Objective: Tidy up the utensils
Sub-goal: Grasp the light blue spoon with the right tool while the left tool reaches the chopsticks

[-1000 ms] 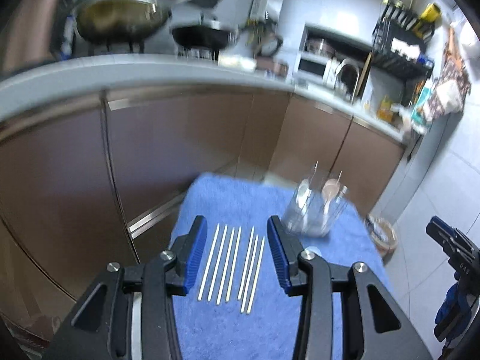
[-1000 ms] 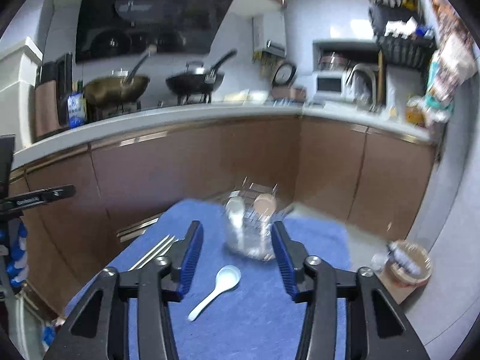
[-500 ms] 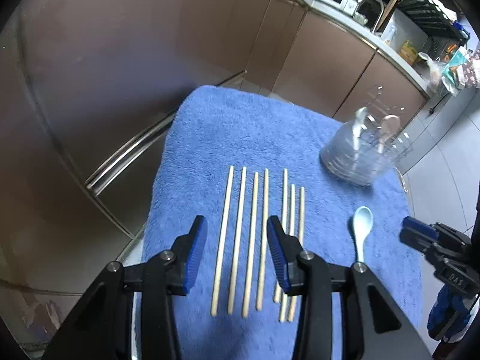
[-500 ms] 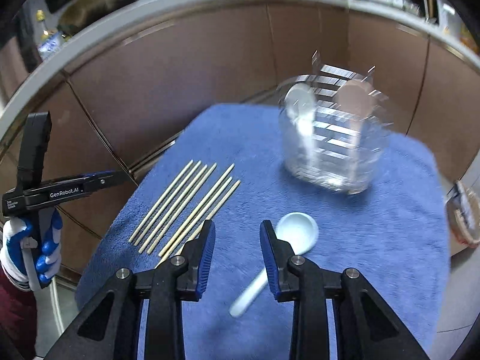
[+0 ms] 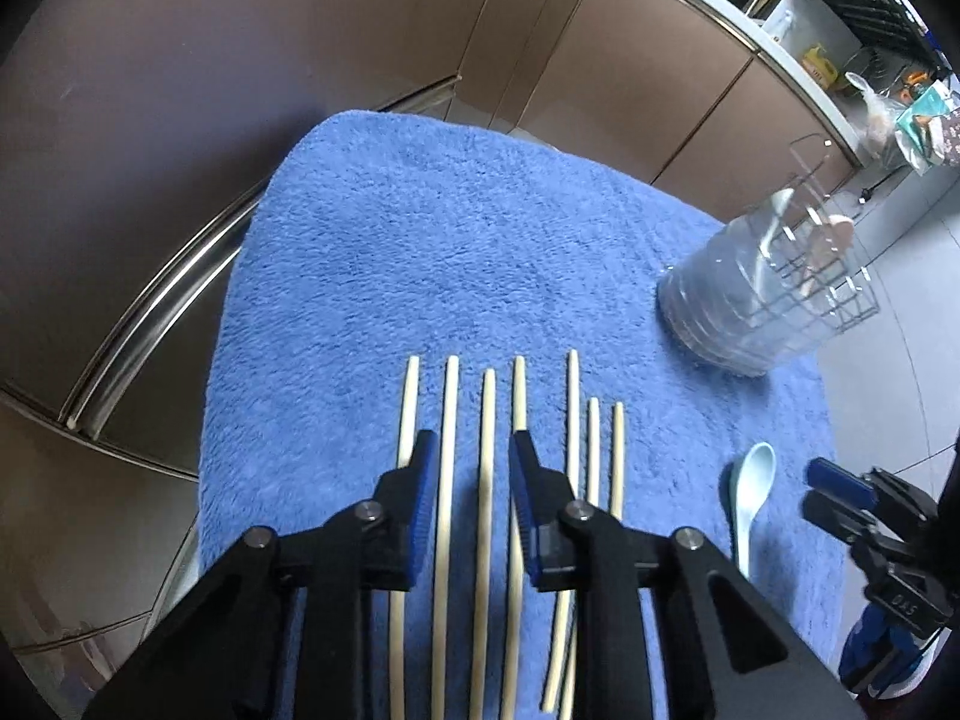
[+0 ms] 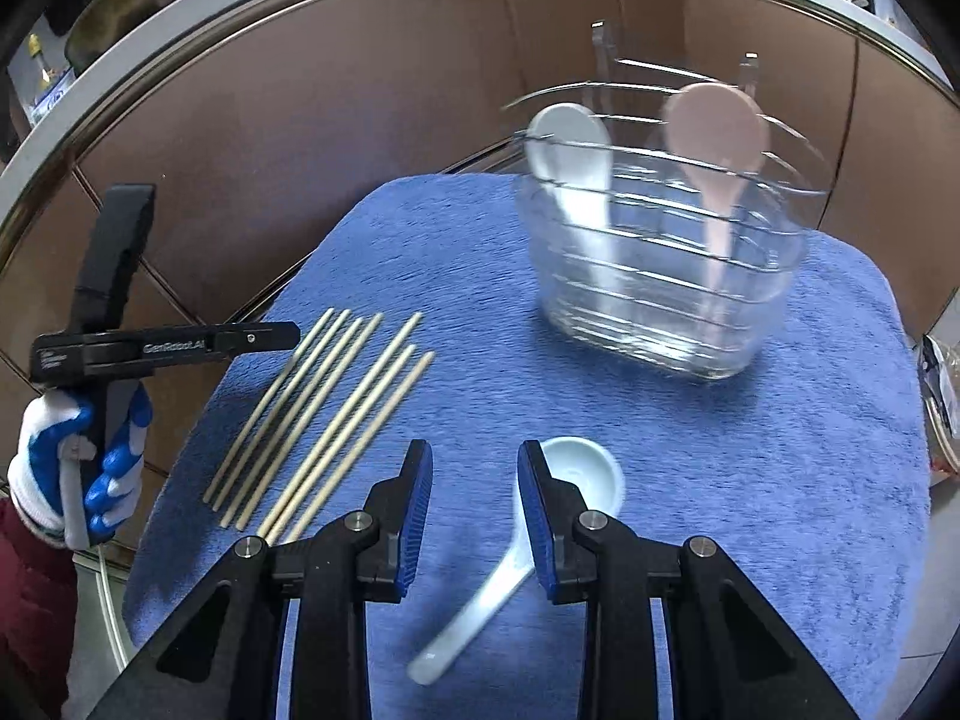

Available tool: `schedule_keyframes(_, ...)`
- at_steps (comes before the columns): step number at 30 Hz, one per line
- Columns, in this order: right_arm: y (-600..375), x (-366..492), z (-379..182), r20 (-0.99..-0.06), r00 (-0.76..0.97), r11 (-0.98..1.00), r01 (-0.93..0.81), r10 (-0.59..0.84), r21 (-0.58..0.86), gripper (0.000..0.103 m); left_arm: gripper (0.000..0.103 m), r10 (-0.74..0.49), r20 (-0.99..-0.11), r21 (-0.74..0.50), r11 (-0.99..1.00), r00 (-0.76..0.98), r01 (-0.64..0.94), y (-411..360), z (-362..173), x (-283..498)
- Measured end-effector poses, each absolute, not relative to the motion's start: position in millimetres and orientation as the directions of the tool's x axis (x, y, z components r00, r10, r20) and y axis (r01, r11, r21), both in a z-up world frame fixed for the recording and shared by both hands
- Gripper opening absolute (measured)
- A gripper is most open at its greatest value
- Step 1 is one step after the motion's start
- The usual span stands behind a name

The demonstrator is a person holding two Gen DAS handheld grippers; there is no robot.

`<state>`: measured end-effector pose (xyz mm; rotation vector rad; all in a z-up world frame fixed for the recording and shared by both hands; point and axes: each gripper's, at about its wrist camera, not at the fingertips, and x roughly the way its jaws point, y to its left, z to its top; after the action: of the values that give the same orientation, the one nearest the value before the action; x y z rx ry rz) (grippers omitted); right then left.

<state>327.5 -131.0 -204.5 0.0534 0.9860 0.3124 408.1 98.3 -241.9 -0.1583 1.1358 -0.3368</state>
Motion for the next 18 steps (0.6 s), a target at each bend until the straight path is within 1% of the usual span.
schedule_keyframes(5, -153, 324, -205, -0.807, 0.520, 0.957, -0.216, 0.281, 0.195, 0.028, 0.016, -0.313, -0.879, -0.270, 0.949, 0.361, 0.165, 97, -253, 418)
schedule_keyframes(14, -195, 336, -227, -0.831, 0.494, 0.966, -0.146, 0.258, 0.213, 0.028, 0.015, -0.273, -0.905, -0.233, 0.960, 0.326, 0.157, 92, -268, 430)
schedule_keyframes(18, -201, 344, -237, -0.836, 0.471, 0.959, -0.153, 0.283, 0.238, 0.028, 0.013, -0.255, -0.911, -0.213, 0.964, 0.325, 0.160, 87, -269, 433)
